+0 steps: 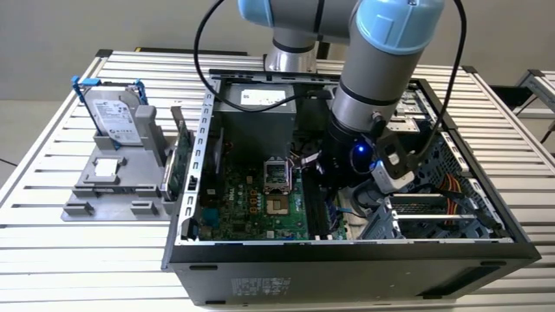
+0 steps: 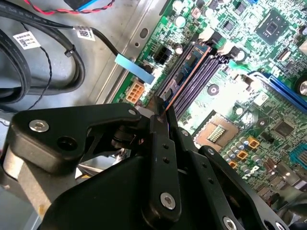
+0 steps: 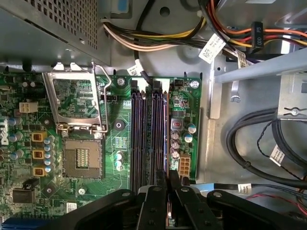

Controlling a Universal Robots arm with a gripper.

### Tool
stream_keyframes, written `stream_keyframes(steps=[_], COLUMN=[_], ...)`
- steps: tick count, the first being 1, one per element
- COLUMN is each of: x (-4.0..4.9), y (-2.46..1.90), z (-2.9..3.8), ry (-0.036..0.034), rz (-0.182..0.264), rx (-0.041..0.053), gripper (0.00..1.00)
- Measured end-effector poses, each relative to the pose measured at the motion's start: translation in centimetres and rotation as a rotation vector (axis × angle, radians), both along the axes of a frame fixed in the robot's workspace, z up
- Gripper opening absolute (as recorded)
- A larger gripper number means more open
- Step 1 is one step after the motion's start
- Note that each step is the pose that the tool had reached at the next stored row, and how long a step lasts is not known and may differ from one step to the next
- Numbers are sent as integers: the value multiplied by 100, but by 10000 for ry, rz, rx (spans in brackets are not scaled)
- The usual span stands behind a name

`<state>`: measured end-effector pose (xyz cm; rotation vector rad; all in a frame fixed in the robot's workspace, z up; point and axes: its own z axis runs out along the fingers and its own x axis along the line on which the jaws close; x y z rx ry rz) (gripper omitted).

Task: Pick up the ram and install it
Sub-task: 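Insert the ram into the slot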

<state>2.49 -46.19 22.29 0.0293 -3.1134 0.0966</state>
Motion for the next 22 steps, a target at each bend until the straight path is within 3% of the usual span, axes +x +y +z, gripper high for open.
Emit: stream_keyframes(steps=[22], x=[0], y=[-18], z=[-60], ry=[19], rz=[-118], rx=[0], gripper=[0])
